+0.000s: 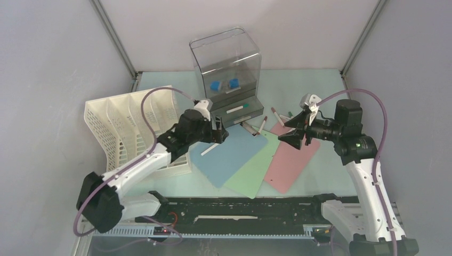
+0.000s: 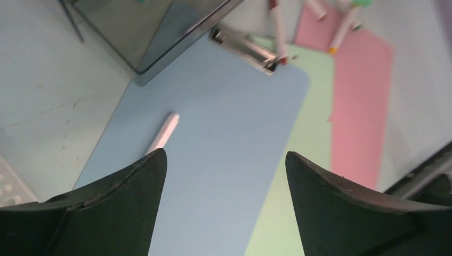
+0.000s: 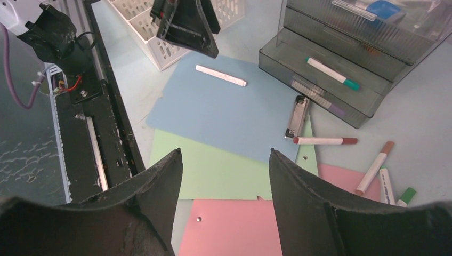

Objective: Organize the desk
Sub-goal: Place the stationery in the drawer, then pick up the stationery from the center of the board.

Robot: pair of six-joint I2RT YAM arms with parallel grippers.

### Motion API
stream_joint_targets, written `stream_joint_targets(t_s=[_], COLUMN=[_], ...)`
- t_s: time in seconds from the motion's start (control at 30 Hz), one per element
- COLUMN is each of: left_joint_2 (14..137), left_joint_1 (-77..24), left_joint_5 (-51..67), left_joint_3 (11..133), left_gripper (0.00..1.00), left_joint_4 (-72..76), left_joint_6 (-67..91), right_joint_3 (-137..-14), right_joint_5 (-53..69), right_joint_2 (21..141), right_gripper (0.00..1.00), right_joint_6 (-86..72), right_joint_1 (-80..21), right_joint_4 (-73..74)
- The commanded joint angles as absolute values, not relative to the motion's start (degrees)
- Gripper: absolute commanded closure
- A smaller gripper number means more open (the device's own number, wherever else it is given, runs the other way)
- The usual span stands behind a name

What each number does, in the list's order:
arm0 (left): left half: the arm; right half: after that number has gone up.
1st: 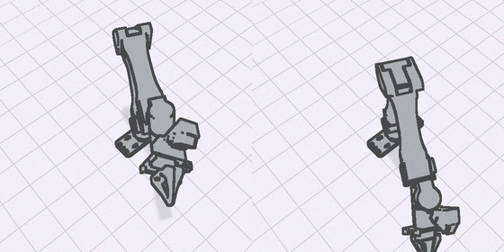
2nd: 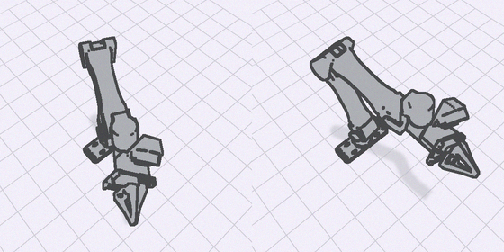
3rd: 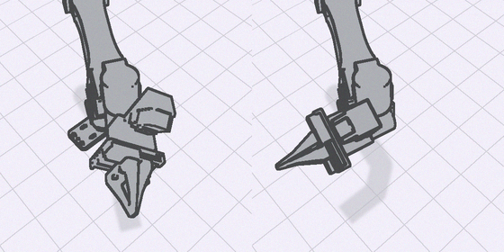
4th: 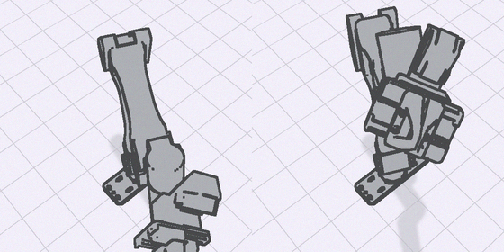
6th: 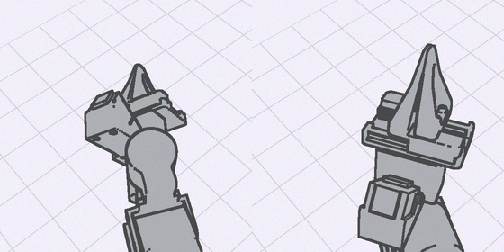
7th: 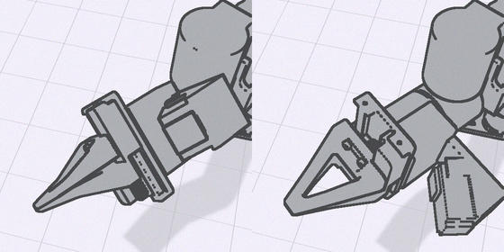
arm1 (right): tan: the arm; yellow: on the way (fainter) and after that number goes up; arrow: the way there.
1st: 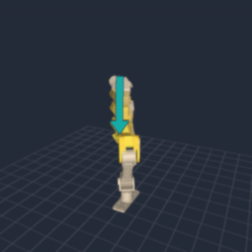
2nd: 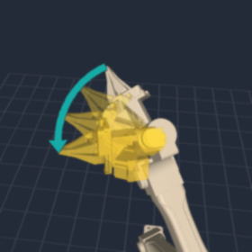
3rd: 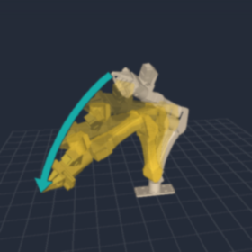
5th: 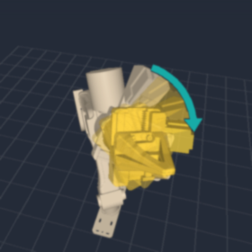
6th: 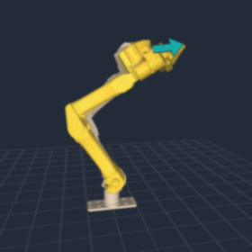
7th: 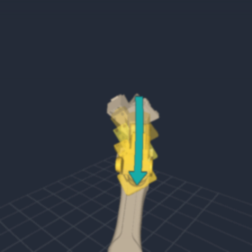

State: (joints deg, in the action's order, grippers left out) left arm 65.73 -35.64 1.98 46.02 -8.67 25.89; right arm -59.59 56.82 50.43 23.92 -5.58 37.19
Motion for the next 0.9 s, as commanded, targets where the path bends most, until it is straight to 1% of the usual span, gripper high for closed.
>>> stream_joint_targets(t_s=[0.0,0.1,0.2,0.3,0.47,0.6,0.73,0.87], left_joint_2=[71.0,74.77,78.7,82.62,86.75,89.07,91.7,94.18], left_joint_1=[-35.33,-35.61,-36.15,-36.42,-36.55,-36.54,-36.56,-36.56], left_joint_5=[-2.1,-4.58,-7.3,-8.73,-7.67,-5.74,-3.96,-4.68], left_joint_3=[49.65,51.36,53.32,55.12,56.89,57.22,57.47,58.62], left_gripper=[0.12,0.12,0.16,0.22,0.35,0.42,0.45,0.48], left_joint_4=[-16.0,-18.08,-20.52,-22.39,-23.91,-24.08,-24.15,-25.12], left_joint_6=[19.45,17.18,14.91,12.97,10.66,9.96,9.33,8.42], right_joint_3=[-59.82,-60.01,-60.32,-60.31,-60.35,-60.32,-60.37,-60.3], right_joint_5=[55.24,55.21,55.02,54.79,54.62,54.65,54.99,54.99], right_joint_2=[51.7,52.72,53.76,54.84,56.37,57.33,58.02,58.51], right_gripper=[0.32,0.32,0.32,0.32,0.31,0.31,0.31,0.31], right_joint_6=[24.57,24.82,25.17,25.25,25.37,25.42,25.42,25.48], right_joint_1=[-4.91,-4.22,-3.67,-3.35,-3.14,-3.16,-3.16,-3.16], right_joint_4=[36.2,36.73,37.22,37.35,37.46,37.5,37.63,37.61])
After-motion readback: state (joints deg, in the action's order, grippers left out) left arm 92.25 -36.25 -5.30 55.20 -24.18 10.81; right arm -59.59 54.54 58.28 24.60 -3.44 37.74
